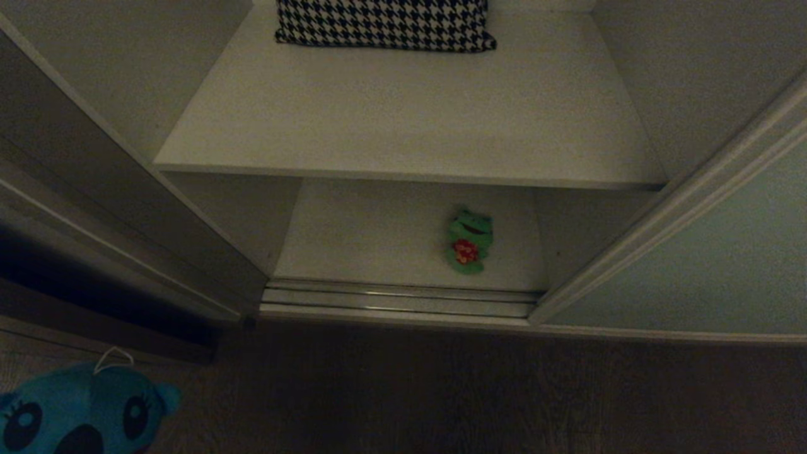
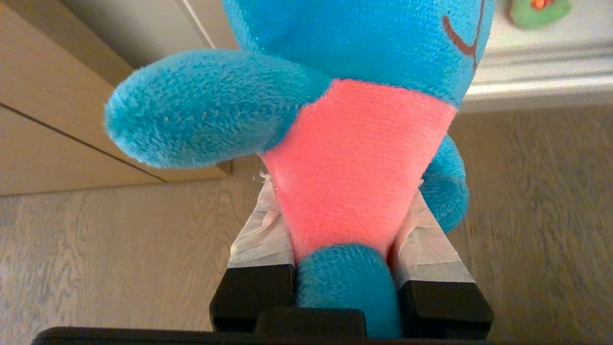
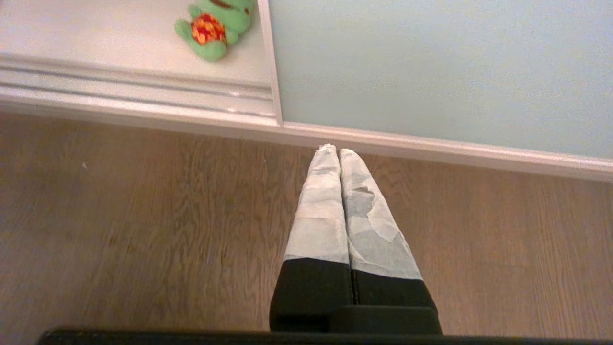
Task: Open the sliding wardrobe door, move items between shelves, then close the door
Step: Place the blue doll on the higher shelf
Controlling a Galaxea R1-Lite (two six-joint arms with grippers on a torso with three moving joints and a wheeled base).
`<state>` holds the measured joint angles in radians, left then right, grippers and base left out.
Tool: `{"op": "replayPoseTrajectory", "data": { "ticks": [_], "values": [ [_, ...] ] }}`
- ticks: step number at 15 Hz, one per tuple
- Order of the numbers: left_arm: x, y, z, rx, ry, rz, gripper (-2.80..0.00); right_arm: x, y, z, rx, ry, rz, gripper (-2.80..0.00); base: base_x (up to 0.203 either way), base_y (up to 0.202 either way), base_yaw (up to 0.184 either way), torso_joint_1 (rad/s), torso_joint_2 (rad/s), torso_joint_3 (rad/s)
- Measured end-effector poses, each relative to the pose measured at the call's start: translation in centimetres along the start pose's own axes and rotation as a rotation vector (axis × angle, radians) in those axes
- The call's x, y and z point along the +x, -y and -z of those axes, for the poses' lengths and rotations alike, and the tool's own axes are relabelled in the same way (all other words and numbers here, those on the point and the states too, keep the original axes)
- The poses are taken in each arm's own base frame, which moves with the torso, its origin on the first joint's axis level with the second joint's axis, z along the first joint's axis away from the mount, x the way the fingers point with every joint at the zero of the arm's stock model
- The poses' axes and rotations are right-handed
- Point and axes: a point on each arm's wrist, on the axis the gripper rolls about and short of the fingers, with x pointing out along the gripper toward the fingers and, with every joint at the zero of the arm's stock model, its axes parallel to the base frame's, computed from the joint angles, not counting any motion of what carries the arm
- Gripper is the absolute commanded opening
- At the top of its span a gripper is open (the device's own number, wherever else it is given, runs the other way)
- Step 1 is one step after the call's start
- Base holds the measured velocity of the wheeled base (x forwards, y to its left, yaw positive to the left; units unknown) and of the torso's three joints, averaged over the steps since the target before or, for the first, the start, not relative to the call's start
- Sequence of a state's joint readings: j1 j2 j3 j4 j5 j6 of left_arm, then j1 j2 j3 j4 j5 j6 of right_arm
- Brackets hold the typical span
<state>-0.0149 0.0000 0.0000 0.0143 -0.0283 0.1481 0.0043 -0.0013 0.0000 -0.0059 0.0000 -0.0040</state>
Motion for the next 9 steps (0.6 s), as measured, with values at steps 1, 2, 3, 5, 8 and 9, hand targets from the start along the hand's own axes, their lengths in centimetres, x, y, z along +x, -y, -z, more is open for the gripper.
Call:
{"op": "replayPoseTrajectory", "data": {
  "ticks": [1, 2, 3, 5, 8, 9],
  "values": [
    [0.0, -0.01, 0.0, -0.003, 0.0, -0.003, -2.8, 0.0, 0.0, 0.0, 0.0, 0.0, 0.0, -2.8, 0.0, 0.0, 0.0, -0.002, 0.0, 0.078],
    [0.0, -0.01, 0.0, -0.003, 0.0, -0.003, -2.8, 0.0, 0.0, 0.0, 0.0, 0.0, 0.0, -2.8, 0.0, 0.0, 0.0, 0.002, 0.01, 0.041],
    [0.0, -0.01, 0.01, -0.007, -0.001, -0.004, -2.8, 0.0, 0.0, 0.0, 0.0, 0.0, 0.0, -2.8, 0.0, 0.0, 0.0, 0.002, 0.0, 0.026],
    [0.0, -0.01, 0.02, -0.011, -0.002, -0.004, -2.8, 0.0, 0.0, 0.0, 0.0, 0.0, 0.0, -2.8, 0.0, 0.0, 0.0, 0.0, 0.0, 0.0],
    [0.0, 0.01, 0.03, -0.012, -0.003, 0.0, -2.8, 0.0, 0.0, 0.01, 0.0, -0.001, 0.0, -2.8, 0.0, 0.0, 0.0, 0.0, 0.0, 0.0],
    [0.0, 0.0, 0.0, -0.008, 0.0, -0.001, -2.8, 0.0, 0.0, 0.0, 0.0, 0.0, 0.0, -2.8, 0.0, 0.0, 0.0, 0.0, 0.0, 0.0]
  ]
}}
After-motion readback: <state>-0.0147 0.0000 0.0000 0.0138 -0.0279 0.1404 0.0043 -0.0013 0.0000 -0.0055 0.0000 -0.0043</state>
